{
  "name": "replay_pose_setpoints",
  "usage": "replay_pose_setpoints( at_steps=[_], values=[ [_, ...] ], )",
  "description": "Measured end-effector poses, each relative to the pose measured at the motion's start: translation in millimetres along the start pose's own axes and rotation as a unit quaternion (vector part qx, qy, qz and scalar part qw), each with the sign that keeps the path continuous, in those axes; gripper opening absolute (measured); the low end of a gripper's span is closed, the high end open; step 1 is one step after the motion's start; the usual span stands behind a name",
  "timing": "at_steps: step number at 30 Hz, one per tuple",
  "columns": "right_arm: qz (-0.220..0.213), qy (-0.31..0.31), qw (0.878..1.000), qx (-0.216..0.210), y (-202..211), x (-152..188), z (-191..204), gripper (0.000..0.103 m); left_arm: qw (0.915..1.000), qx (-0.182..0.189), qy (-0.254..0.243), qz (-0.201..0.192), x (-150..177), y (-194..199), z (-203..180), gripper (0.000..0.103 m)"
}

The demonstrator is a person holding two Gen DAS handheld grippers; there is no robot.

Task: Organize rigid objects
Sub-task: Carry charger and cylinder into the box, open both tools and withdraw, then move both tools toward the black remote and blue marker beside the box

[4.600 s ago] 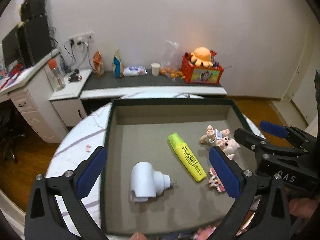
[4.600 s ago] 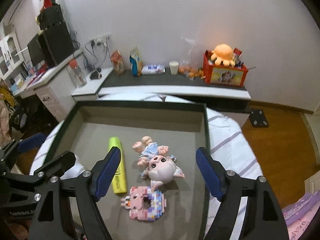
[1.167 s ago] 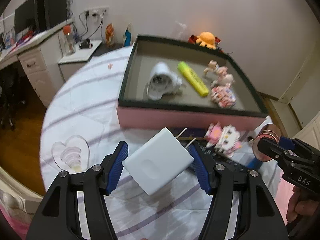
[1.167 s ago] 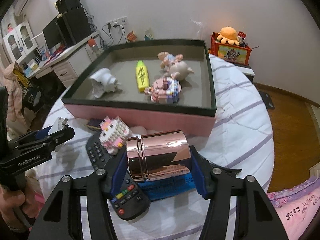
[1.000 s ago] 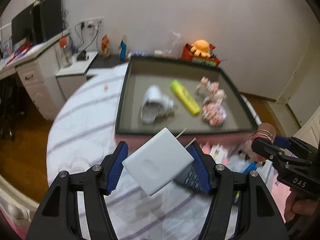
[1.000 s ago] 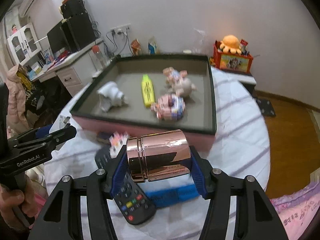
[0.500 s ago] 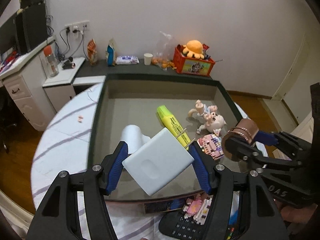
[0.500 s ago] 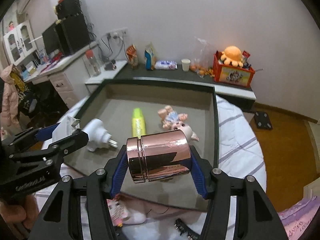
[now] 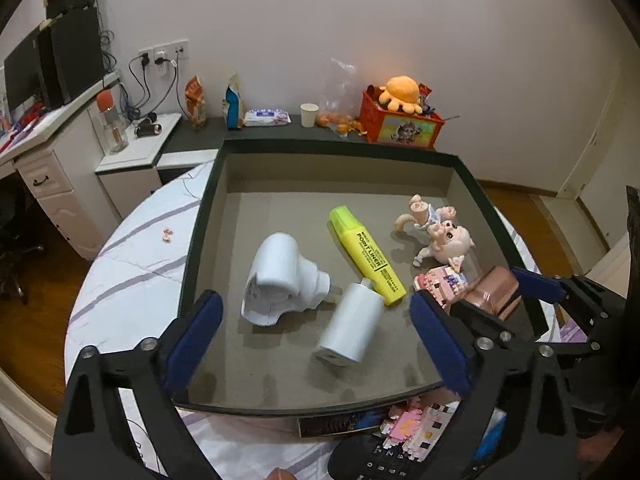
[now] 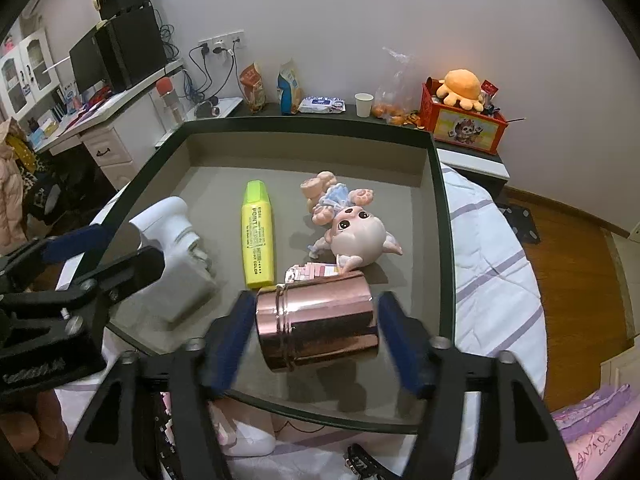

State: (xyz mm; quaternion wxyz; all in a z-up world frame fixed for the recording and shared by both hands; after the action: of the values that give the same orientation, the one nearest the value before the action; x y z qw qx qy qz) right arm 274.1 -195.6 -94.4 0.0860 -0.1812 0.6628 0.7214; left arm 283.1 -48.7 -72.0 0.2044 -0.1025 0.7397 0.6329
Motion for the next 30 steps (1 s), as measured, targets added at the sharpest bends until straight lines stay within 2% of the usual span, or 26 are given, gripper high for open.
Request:
replay_pose_setpoints(
  at_steps=[3,11,16,23,30],
  values=[
    [-0.006,-0.005,1.0,0.001,6.2,0.9,-1.4,0.079,1.0,-0.006,-0.001,-0.005,0.2,6.6,1.3,0.103],
    [-0.037,-0.022,0.999,0.007,33.3,9.0,-0.6,0.081,0.9992,-0.028,0.01,-0.028,10.4,35.2,9.4,0.103],
    [-0.056,-0.037,0.998,0.013,56.0,20.1,-5.4,0.084,0.9985,-0.03,0.015,-0.045,26.0,62.3,14.4,0.103],
    [-0.077,-0.039,0.996,0.007,90.7,54.1,-4.0,0.084,0.9976,-0.039,0.013,-0.055,54.5,88.5,14.7,0.103],
    [-0.079,-0.042,0.996,-0.004,106.4,100.7,0.7,0.086,0.9978,-0.05,0.012,-0.043,96.6,92.6,12.8,0.103]
  ],
)
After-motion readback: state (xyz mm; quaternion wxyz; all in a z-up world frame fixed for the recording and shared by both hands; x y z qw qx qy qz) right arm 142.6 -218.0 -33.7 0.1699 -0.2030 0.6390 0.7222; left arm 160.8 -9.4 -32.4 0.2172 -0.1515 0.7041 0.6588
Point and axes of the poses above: each gripper's, at about its wrist camera, not at the fingertips, and y roughly against the way its jaws point, z to its left, x to its underside, the point moved 7 cm from there along -y, roughly the way its jaws point, and after that the axes turned 15 degrees about z, right-handed, at the moved point
